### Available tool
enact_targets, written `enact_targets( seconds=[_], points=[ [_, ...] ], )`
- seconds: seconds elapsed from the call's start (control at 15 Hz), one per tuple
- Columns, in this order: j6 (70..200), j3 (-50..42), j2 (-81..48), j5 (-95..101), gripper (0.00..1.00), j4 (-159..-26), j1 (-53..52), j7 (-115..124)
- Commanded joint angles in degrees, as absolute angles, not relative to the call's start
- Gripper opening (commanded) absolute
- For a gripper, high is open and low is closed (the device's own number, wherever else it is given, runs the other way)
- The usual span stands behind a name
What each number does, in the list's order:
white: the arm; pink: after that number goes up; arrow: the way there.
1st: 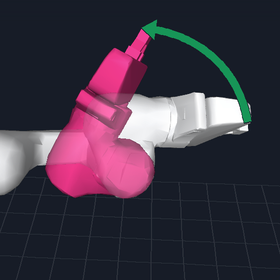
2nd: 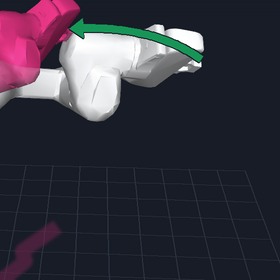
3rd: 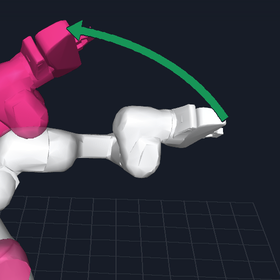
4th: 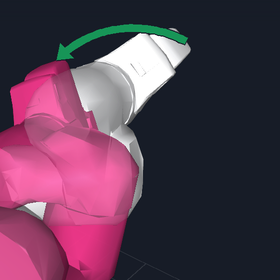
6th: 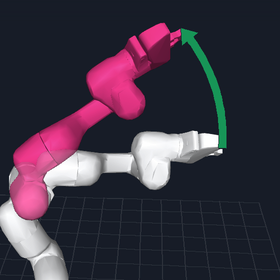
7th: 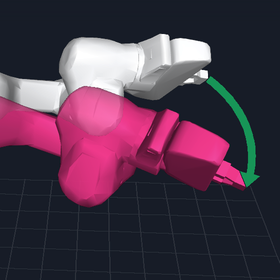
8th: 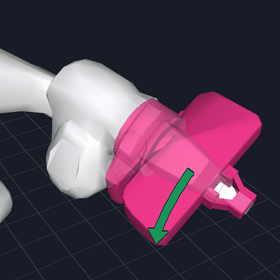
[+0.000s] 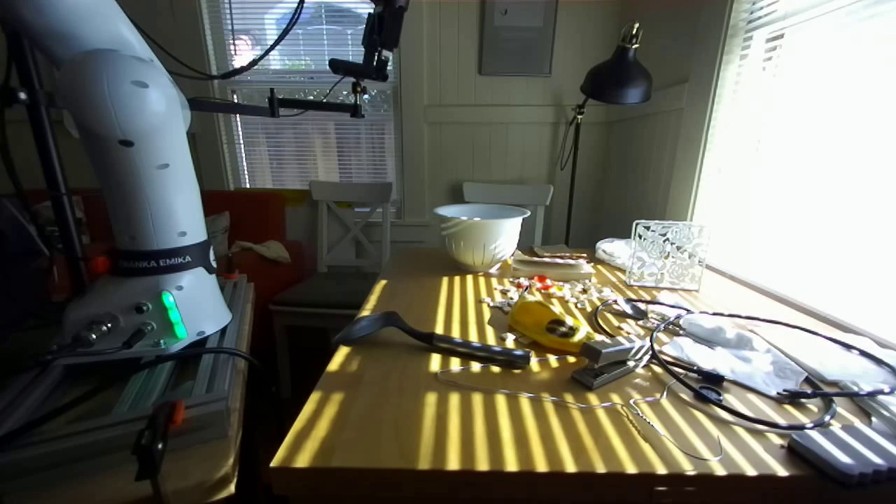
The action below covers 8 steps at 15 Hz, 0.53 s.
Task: Pick up the tissue, then place it on the white stand
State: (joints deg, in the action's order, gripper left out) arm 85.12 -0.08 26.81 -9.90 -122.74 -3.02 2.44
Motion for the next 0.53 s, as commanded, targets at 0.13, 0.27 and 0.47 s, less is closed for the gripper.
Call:
enact_targets(
  seconds=[0.13,0.27,0.47],
  points=[
    [90.4,-5.9,28.5,-5.8,1.0,-122.5,5.1,2.2],
    [92.3,-8.9,28.0,-5.7,1.0,-122.0,7.8,1.6],
    [101.3,-12.1,26.1,-2.1,1.0,-121.1,12.2,2.3]
  ],
)
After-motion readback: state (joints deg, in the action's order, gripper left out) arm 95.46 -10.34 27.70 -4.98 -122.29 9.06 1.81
